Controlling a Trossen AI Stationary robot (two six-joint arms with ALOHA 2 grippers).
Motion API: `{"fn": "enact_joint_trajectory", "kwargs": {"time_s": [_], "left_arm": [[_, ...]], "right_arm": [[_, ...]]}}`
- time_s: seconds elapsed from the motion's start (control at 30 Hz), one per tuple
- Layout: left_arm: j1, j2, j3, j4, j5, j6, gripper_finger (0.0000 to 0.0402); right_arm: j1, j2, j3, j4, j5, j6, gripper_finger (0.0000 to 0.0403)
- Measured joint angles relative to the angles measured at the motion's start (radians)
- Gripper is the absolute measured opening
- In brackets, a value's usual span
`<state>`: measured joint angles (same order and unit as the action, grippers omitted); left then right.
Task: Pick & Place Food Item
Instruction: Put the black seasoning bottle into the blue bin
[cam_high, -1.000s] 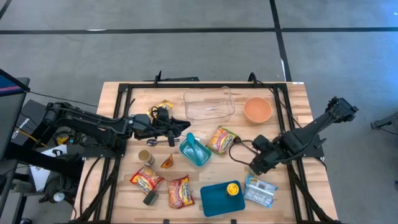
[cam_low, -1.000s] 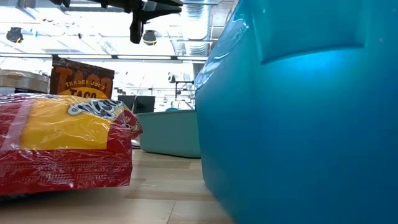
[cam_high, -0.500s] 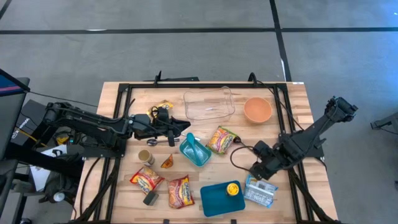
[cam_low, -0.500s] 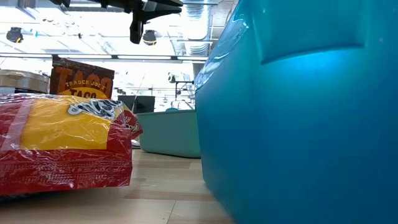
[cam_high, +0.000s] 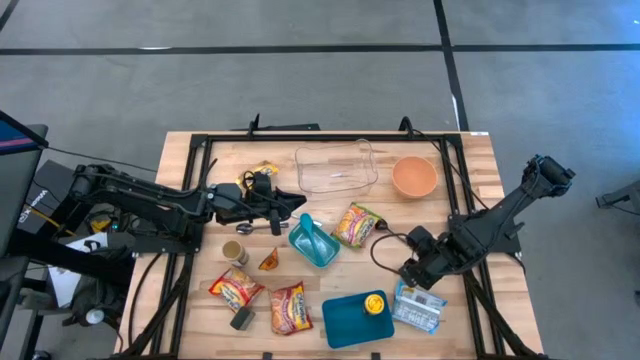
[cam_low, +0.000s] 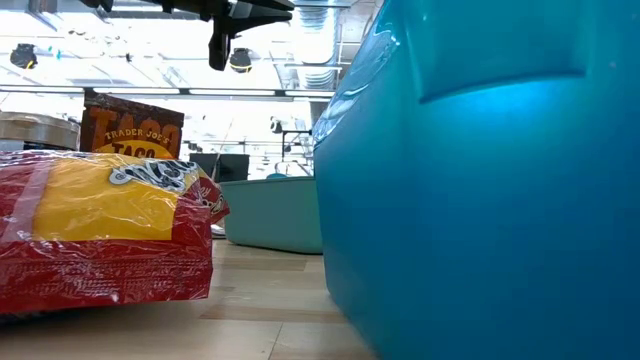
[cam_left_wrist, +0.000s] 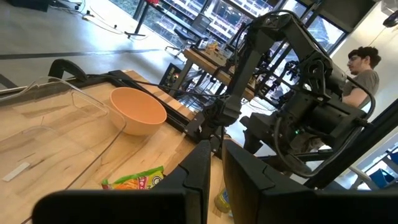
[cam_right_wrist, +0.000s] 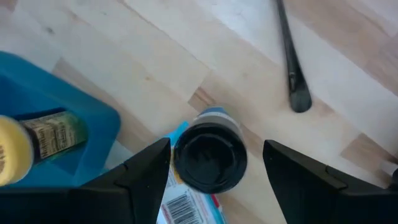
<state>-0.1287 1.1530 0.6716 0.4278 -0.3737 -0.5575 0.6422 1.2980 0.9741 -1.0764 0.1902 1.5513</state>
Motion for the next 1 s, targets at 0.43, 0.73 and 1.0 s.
{"fn": "enact_joint_trajectory", "kwargs": {"time_s": [0.43,0.73,1.0], "left_arm": [[0.000,0.000,0.000,0.000,0.003,0.000,0.0036],[0.000,0.000,0.000,0.000,0.004,0.000,0.0036],[0.000,0.000,0.000,0.000,0.003,0.000,0.0036]], "right_arm": [[0.012,0.095,0.000,0.017,0.013,-0.014,0.0250],[0.053,0.182,0.000,0.037,-0.010,-0.015,0.0250],[0.072,0.182,0.000,0.053,-0.007,-0.007,0.0250]]}}
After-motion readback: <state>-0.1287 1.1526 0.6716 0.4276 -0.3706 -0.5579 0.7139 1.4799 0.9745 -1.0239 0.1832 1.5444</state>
